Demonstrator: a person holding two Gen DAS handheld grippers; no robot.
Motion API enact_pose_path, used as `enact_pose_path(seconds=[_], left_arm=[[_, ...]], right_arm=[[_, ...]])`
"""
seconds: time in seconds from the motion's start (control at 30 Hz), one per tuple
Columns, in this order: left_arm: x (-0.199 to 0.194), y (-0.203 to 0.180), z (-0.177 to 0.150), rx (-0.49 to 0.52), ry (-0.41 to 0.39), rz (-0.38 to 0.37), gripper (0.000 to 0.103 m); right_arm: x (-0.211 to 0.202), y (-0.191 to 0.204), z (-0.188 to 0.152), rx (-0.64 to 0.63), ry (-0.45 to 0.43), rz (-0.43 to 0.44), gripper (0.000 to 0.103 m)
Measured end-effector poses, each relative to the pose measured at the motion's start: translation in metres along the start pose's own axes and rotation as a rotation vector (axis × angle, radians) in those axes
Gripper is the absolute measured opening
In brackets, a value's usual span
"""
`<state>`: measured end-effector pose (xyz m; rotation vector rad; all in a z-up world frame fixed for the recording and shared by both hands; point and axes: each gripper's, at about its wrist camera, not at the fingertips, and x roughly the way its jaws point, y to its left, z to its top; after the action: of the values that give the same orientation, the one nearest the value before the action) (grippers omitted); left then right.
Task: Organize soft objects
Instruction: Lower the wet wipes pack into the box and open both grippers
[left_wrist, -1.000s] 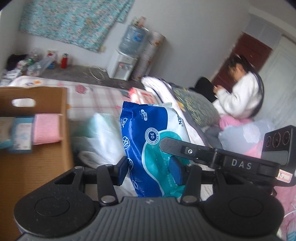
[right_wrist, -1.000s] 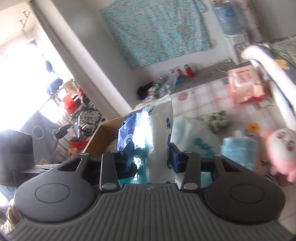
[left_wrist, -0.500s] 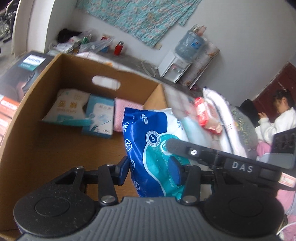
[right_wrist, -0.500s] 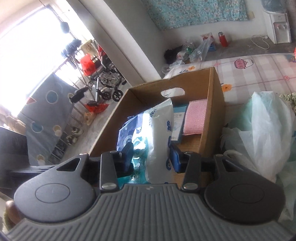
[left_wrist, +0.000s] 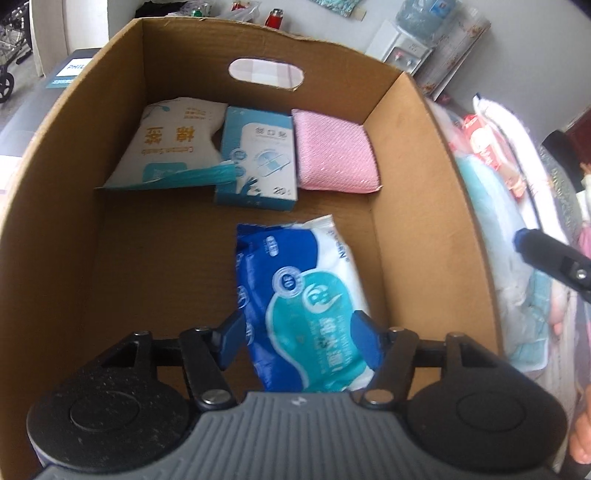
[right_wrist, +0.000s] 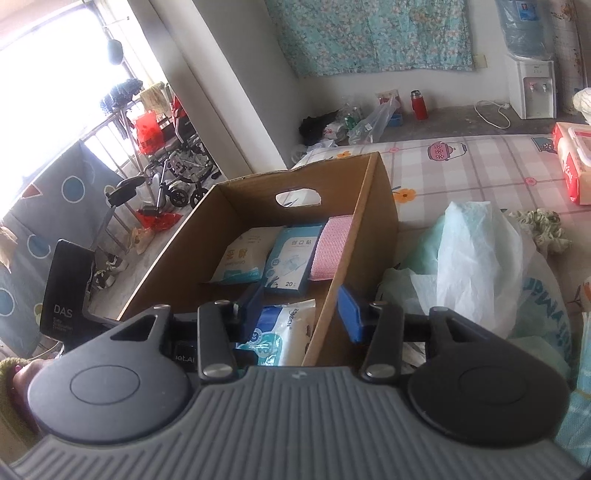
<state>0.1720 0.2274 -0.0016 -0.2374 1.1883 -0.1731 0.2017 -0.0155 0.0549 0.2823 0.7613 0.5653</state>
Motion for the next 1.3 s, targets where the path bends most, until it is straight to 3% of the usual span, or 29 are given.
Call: enact_pose_path(seconds=[0.1,0.17,0.23,0.33,0.57,0.8,1.1,1.3], left_arm=[[0.000,0.000,-0.001,0.029,0.020,0.045,0.074],[0.007,-0.002,-0.002,0.055,0.053,0.083,0.075],[0.017,-0.005,-0.003,0.074,0.093,0.084,0.067],[0.022,-0.010,-0.002,0.067,0.082,0.031,0.054],[0.030,-0.036,0.003,0.084,0.039,0.038,0.050],[0.040,-0.061,0.013,0.112,-0.018,0.087,0.050],[0.044,-0.064,0.018,0.070,-0.061,0.109,0.051],[0.032,-0.070,0.011,0.098,-0.044,0.118,0.065]], right_arm=[[-0.004,-0.002,-0.002,0.001,-0.012,0.016,0.045],[-0.003,-0.004,-0.003,0.008,-0.016,0.026,0.046],[-0.003,-0.006,-0.003,0.015,-0.020,0.029,0.046],[-0.003,-0.011,-0.004,0.027,-0.022,0.024,0.046],[-0.007,-0.028,-0.007,0.061,-0.027,0.006,0.046],[-0.010,-0.040,-0.012,0.089,-0.029,-0.001,0.046],[-0.018,-0.049,-0.025,0.120,-0.022,-0.006,0.046],[-0.033,-0.056,-0.039,0.148,-0.041,-0.016,0.054]])
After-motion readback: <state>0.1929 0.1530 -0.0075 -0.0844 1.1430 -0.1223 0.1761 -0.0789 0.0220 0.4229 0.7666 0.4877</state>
